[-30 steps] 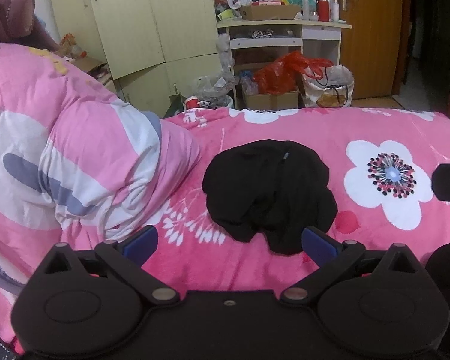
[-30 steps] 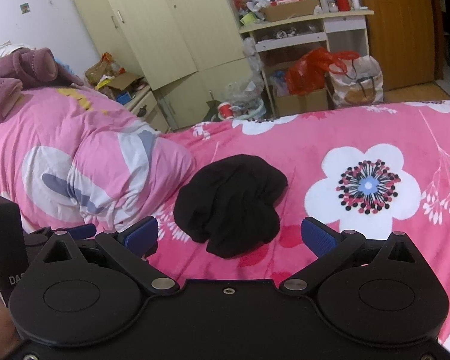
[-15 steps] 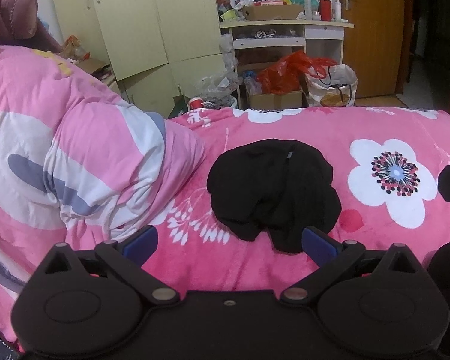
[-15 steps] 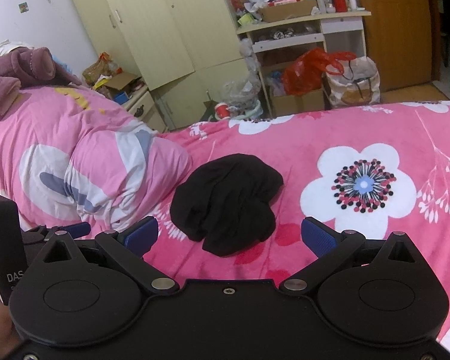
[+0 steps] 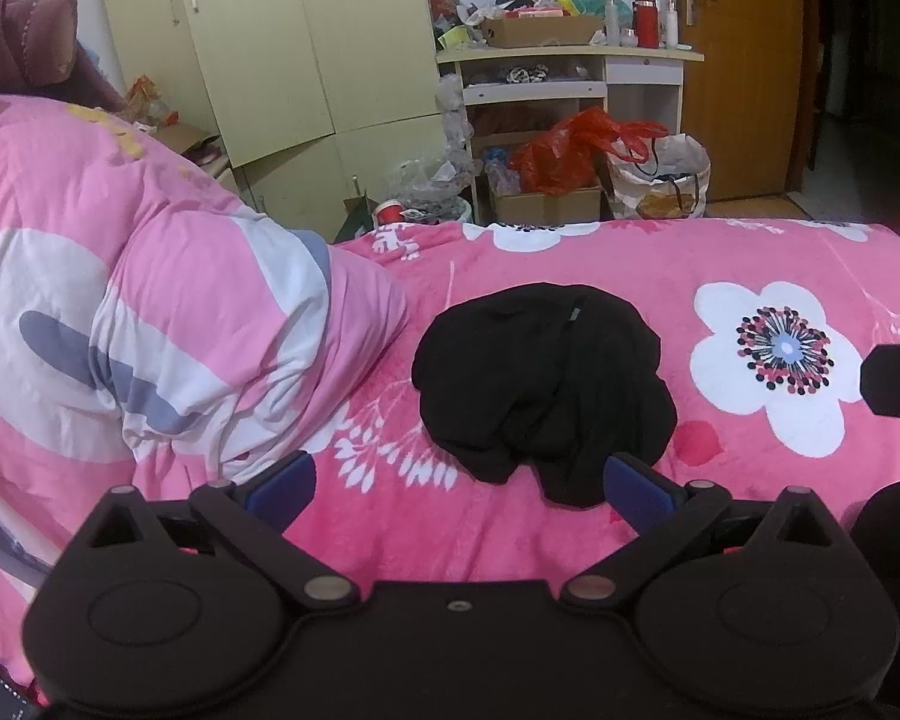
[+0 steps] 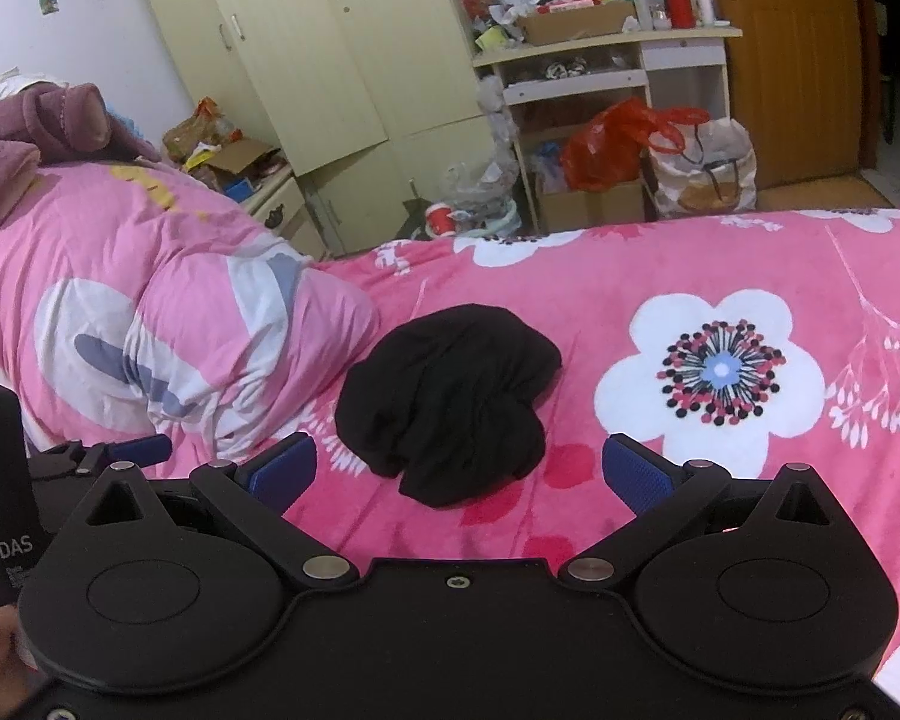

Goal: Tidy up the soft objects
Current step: 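Approach the crumpled black T-shirt with both grippers open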

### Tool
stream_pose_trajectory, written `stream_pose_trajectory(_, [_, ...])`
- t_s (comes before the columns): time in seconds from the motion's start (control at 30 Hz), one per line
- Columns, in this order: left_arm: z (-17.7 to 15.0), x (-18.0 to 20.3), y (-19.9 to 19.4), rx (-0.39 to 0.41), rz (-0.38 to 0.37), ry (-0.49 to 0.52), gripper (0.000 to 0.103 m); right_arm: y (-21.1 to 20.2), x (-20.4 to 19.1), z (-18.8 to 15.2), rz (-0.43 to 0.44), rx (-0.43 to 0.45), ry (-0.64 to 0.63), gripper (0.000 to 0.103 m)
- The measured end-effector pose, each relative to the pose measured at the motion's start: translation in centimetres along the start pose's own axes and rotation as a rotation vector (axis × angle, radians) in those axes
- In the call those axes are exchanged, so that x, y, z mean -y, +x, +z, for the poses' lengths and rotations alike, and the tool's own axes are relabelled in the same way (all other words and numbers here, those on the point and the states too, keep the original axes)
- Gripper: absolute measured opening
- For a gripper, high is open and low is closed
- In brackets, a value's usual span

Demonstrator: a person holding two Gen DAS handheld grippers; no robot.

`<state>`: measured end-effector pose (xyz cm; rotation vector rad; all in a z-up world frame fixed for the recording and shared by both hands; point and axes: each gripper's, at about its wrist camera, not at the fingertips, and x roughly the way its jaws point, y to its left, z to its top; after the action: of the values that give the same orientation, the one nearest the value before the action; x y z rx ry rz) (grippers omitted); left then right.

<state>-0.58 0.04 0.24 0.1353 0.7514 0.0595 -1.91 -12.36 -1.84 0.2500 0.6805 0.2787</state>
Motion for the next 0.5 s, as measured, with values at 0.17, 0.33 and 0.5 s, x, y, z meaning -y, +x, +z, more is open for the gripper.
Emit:
stream_pose_trajectory(0.17, [-0.10, -0.05, -0.02, -0.003, 0.002, -0.003, 0.103, 0.04, -0.08, -0.20, -0.006, 0.000, -0.004, 0.103])
stream_pose_trajectory(0.33, [-0.10, -0.05, -0.03, -0.004, 0.004, -0.005, 0.103, 0.22, -0.35, -0.08, -0.014, -0.006, -0.010, 0.103])
stream_pose_trajectory(0.5, [-0.17, -0.41, -0.13, 0.006, 0.009, -0.023, 0.103, 0.24, -0.05, -0.43, -0.014, -0.004, -0.003, 0.103])
